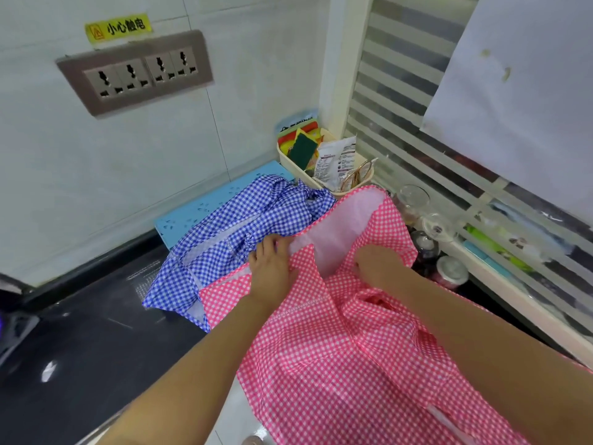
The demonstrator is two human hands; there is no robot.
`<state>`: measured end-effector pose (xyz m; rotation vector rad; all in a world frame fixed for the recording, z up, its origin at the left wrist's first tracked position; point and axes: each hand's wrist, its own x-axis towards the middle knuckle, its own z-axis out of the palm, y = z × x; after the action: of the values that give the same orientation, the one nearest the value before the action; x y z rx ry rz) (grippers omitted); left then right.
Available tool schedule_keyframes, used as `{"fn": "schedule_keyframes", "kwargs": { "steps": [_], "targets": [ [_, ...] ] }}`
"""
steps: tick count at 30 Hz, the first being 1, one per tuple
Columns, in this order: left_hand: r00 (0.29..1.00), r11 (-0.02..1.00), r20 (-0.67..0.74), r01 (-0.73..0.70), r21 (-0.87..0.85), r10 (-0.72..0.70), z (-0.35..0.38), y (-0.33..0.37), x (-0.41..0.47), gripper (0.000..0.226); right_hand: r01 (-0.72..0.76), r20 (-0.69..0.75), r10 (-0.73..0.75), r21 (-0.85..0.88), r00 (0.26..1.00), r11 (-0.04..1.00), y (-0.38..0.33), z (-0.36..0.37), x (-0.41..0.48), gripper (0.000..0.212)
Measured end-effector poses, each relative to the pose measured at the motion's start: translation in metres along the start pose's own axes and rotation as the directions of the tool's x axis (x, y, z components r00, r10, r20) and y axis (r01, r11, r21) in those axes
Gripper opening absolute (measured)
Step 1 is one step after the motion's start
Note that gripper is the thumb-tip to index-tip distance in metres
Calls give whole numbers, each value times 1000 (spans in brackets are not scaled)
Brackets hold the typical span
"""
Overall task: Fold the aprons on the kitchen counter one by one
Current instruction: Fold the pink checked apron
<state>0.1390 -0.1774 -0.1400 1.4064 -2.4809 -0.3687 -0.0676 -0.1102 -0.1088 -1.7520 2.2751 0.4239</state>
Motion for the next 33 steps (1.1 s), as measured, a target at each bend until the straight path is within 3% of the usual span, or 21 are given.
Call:
{"fn": "schedule_keyframes", "kwargs": {
  "steps": [2,4,6,9,11,17,21,23,25,26,28,30,31,33],
  "targets": [
    [1000,999,4,14,42,-14,2,2,4,55,91,-173,-85,23,981,996,-6,-3,7,23],
    [1000,997,20,9,76,-10,4,4,7,47,210,-221,-193,57,956,976,-12,-4,17,17],
    [1000,995,25,15,96,-17,4,7,8,39,311,-219,-311,-39,925,950,-18,-3,27,20],
    [1000,993,19,-10,119,8,6,7,9,29,257,-131,-303,-285,944,923,-17,12,39,51],
    [999,994,32,-13,107,9,7,6,9,25,208,-82,-249,-336,965,919,-12,25,42,55],
    [1000,989,-22,-4,-145,1,3,2,16,8,126,-64,-142,-205,988,971,1,31,41,32],
    [992,951,123,71,-302,-35,-21,7,25,12,220,90,-240,191,967,957,9,12,35,21],
    [992,937,109,103,-334,-70,-35,4,29,14,368,-82,-359,273,930,889,9,-3,29,15],
    [987,916,102,155,-371,-126,-50,-6,32,13,553,-330,-481,173,813,815,6,-15,21,29],
    [985,913,103,168,-372,-139,-57,-13,35,12,597,-359,-530,105,769,795,4,-25,16,32],
    [987,922,86,159,-354,-137,-68,-30,35,10,604,-294,-591,-56,751,795,1,-43,11,20],
    [988,933,81,151,-326,-132,-78,-41,34,8,543,-182,-569,-175,802,821,2,-59,11,5],
    [987,938,103,150,-313,-124,-83,-44,33,6,541,-116,-572,-221,812,812,3,-67,9,10],
    [978,946,187,143,-291,-90,-90,-45,32,10,572,76,-568,-152,820,806,8,-70,10,16]
  ]
}}
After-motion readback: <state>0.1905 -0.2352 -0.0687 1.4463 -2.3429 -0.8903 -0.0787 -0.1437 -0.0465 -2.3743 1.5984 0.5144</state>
